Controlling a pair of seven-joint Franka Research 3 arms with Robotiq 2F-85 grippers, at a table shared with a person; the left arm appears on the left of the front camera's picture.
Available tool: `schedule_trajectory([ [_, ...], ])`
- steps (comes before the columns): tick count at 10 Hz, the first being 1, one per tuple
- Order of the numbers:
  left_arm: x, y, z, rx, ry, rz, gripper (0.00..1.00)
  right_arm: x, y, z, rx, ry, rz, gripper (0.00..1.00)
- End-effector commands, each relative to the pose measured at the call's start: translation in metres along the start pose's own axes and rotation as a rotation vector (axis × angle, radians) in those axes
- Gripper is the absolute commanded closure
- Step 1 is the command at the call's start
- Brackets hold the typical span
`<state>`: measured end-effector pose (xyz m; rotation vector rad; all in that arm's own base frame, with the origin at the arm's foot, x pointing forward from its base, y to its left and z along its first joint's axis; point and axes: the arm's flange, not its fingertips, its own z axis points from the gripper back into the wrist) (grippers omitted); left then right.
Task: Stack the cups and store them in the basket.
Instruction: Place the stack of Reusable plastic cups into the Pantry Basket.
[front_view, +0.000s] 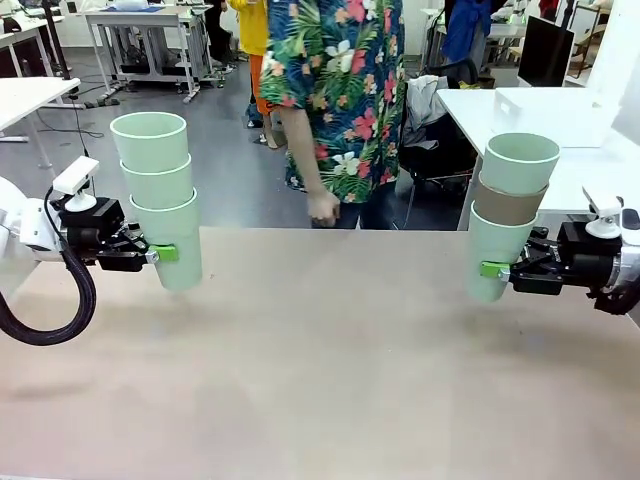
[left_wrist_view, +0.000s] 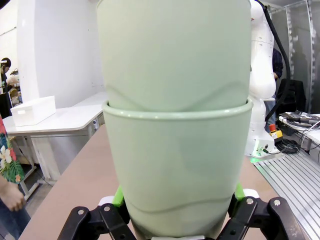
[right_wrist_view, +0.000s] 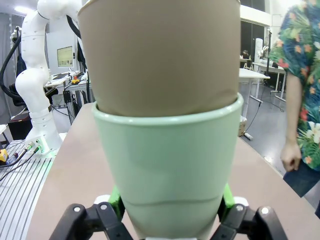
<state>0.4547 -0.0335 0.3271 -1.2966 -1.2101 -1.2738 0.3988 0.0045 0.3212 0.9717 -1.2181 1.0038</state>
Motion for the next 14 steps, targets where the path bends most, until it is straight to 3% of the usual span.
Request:
schedule_trajectory([
  [1,0.0051,0.0011,-0.0005,-0.002,-0.004,-0.01,0.14,0.004,-0.0003,0.0001,0.003,-0.008,0.008,0.14],
  [14,0.0051,0.0011,-0.0005,-0.002,-0.004,-0.01,0.14,0.004,-0.0003,0.0001,0.003,-0.008,0.008,0.14],
])
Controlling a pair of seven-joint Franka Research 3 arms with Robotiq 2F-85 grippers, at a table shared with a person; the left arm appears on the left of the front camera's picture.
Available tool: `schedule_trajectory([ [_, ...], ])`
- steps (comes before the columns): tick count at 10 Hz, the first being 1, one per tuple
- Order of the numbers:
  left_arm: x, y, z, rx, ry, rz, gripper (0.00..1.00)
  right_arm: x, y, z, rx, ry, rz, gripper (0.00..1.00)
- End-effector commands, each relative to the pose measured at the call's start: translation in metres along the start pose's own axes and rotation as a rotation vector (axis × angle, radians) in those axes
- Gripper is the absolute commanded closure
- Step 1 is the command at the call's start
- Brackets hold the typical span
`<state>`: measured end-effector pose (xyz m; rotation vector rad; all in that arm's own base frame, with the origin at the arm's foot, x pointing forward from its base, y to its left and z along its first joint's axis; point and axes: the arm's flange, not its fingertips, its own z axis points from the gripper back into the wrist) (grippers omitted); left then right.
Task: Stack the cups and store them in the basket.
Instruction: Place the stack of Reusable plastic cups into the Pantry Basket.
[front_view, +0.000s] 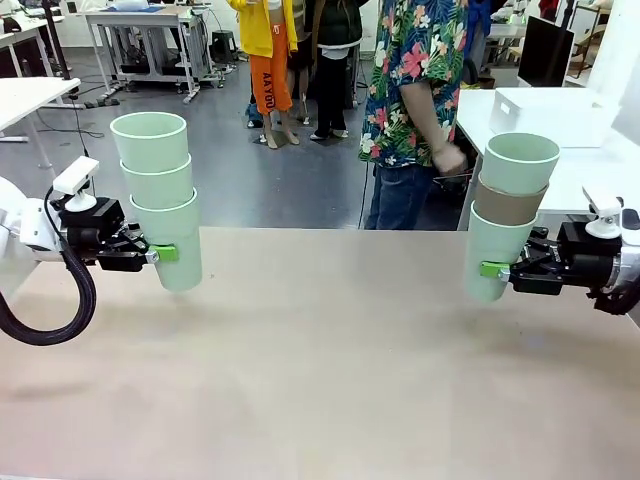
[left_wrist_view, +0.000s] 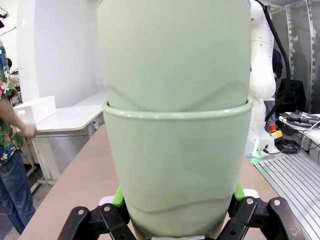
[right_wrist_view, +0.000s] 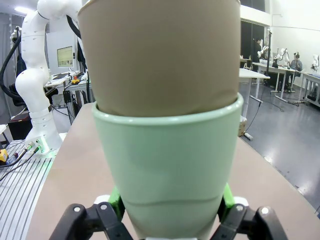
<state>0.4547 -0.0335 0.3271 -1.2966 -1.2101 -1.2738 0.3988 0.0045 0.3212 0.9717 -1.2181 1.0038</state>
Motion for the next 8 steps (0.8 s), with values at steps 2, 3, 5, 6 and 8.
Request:
schedule_trajectory([
  [2,0.0051,0.0011,-0.0005,-0.002,-0.004,-0.01,0.14,0.004,-0.0003,0.0001,0.003,-0.008,0.008,0.14],
  [3,0.0051,0.0011,-0.0005,-0.002,-0.004,-0.01,0.14,0.004,-0.0003,0.0001,0.003,-0.008,0.008,0.14],
  [5,0.0051,0.0011,-0.0005,-0.002,-0.004,-0.01,0.14,0.004,-0.0003,0.0001,0.003,-0.008,0.008,0.14],
  [6,0.0051,0.0011,-0.0005,-0.002,-0.004,-0.01,0.14,0.004,-0.0003,0.0001,0.003,-0.008,0.008,0.14],
  [8,0.0051,0.0011,-0.0005,-0.002,-0.004,-0.01,0.14,0.004,-0.0003,0.0001,0.003,-0.008,0.008,0.14],
])
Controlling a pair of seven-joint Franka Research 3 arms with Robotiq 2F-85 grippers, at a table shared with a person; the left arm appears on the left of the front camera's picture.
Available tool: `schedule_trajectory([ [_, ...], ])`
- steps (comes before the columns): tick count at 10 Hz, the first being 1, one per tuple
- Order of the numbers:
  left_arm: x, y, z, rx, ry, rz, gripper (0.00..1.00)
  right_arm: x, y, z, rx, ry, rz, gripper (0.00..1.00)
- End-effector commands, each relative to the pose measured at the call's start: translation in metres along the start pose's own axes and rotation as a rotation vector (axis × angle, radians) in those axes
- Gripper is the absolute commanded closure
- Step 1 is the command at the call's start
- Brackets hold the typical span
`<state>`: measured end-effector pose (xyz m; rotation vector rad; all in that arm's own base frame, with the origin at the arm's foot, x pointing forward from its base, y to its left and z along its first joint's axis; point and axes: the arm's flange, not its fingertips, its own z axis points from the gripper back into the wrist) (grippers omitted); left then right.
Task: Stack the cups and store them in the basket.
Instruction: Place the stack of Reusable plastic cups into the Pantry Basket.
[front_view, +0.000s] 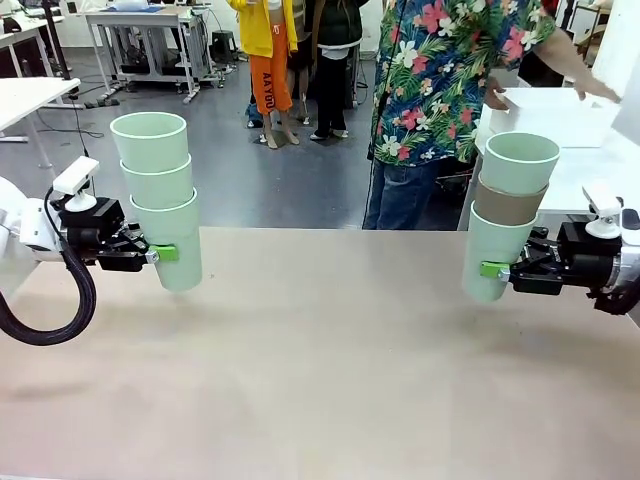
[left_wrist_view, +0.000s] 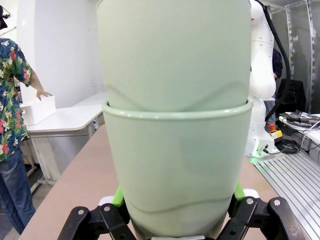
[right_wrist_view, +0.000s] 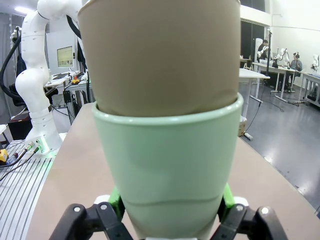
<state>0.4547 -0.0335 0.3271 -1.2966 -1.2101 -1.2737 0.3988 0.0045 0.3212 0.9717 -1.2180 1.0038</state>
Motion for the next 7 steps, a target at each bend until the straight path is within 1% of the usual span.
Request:
schedule_trajectory([
  [1,0.0051,0.0011,-0.0005,-0.002,-0.004,-0.01,0.14,0.004,-0.0004,0.0001,0.003,-0.008,0.008,0.14],
  [7,0.0051,0.0011,-0.0005,-0.002,-0.004,-0.01,0.14,0.004,-0.0004,0.0001,0.003,-0.008,0.008,0.14],
])
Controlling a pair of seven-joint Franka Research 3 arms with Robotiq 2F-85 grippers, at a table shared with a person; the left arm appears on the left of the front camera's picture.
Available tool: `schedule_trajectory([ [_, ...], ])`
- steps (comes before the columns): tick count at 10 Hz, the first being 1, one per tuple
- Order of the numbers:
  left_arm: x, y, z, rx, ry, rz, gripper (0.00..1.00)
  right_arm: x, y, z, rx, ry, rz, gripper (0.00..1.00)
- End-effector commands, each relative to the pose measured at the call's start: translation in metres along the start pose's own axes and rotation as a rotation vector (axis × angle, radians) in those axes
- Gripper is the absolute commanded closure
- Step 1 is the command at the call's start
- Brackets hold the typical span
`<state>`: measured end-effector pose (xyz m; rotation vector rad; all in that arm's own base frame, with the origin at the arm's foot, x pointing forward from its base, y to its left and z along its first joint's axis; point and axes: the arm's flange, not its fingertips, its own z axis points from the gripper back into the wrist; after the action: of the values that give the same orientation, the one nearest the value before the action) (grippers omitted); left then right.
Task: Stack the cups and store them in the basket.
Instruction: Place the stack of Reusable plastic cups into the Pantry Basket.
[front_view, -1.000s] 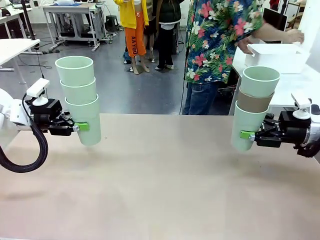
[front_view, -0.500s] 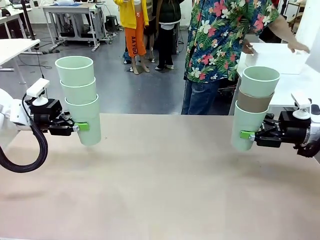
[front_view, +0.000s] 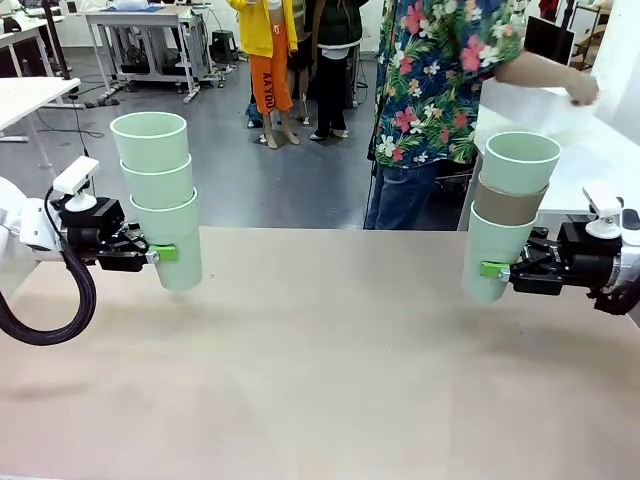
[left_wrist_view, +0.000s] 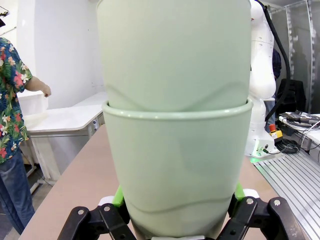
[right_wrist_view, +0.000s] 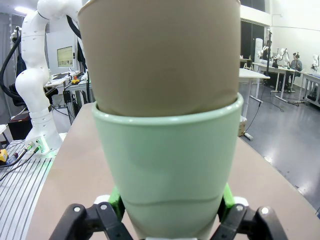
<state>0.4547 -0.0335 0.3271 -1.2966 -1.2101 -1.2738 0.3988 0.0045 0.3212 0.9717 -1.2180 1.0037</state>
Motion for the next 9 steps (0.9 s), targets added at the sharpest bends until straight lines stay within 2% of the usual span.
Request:
schedule_trajectory([
  [1,0.0051,0.0011,-0.0005,-0.002,-0.004,-0.01,0.14,0.004,-0.0003,0.0001,0.003,-0.008,0.008,0.14],
  [9,0.0051,0.0011,-0.0005,-0.002,-0.004,-0.01,0.14,0.004,-0.0003,0.0001,0.003,-0.008,0.008,0.14],
])
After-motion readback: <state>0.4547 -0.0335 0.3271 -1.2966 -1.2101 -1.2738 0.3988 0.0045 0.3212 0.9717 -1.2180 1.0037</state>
